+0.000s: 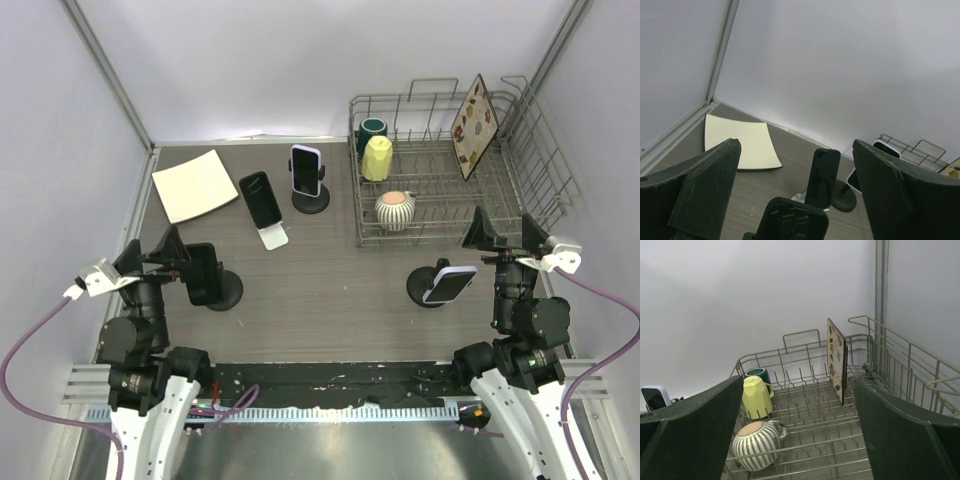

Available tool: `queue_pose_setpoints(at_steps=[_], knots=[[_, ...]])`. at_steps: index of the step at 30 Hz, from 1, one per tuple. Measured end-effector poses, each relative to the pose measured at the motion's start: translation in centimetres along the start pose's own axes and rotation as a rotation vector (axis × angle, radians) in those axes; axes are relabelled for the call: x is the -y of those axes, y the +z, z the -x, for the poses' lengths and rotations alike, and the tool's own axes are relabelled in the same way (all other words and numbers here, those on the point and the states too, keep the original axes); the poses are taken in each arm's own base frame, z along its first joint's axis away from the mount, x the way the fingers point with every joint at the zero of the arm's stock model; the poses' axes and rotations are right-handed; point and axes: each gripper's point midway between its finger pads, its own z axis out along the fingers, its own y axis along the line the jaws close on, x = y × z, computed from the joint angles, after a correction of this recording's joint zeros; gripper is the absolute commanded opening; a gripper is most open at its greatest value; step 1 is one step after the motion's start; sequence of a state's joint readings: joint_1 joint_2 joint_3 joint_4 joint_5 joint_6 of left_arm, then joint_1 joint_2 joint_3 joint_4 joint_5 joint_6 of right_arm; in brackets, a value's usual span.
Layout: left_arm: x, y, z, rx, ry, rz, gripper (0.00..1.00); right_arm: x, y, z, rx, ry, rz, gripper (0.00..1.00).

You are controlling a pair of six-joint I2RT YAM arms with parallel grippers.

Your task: Remove the phone from the phone stand

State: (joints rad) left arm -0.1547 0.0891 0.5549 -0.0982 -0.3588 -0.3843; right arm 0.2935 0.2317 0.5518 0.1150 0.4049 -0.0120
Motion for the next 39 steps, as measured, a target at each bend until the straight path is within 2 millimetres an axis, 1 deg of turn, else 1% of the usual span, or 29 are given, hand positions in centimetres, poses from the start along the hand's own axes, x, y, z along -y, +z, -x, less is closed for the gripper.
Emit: queue_pose_setpoints(at_steps=[6,9,12,17,21,26,32,35,39], knots=[[-1.7,1.1,-1.2,-0.123,0.033,0.155,1.00,0.1,-0.1,0.1,0.005,0.020,-0.006,0.97],[-2.7,1.5,-1.4,-0.202,0.069,0.250,1.00,0.2,-0.5,0.3,0.020,0.037,-0.008,0.97],[-3.4,1.8,-2.2,-0.289,0.112,0.320,1.00,0.3,-0.8,0.3,0.034,0.055,-0.007,0.97],[-4.7,1.2,-4.8,-0.479,0.203,0.412,1.00,0.1,-1.2,0.1,0.048,0.079,0.011,0.97],[-5.4,0.7,-6.2,-0.616,0.273,0.466,1.00,-0.2,-1.4,-0.2,0.050,0.091,0.026,0.97],[-5.5,0.0,-8.4,-0.778,0.350,0.449,1.00,-0.3,-1.8,0.0,0.064,0.103,0.038,0.97],[-5.1,0.5,-9.5,-0.825,0.363,0.424,1.00,-0.3,-2.1,0.5,0.082,0.113,0.043,0.97],[-4.4,0.5,-9.9,-0.847,0.353,0.368,1.00,-0.3,-2.1,0.5,0.085,0.116,0.045,0.97],[-2.6,0.5,-10.7,-0.891,0.335,0.242,1.00,-0.3,-2.1,0.5,0.084,0.113,0.045,0.97]])
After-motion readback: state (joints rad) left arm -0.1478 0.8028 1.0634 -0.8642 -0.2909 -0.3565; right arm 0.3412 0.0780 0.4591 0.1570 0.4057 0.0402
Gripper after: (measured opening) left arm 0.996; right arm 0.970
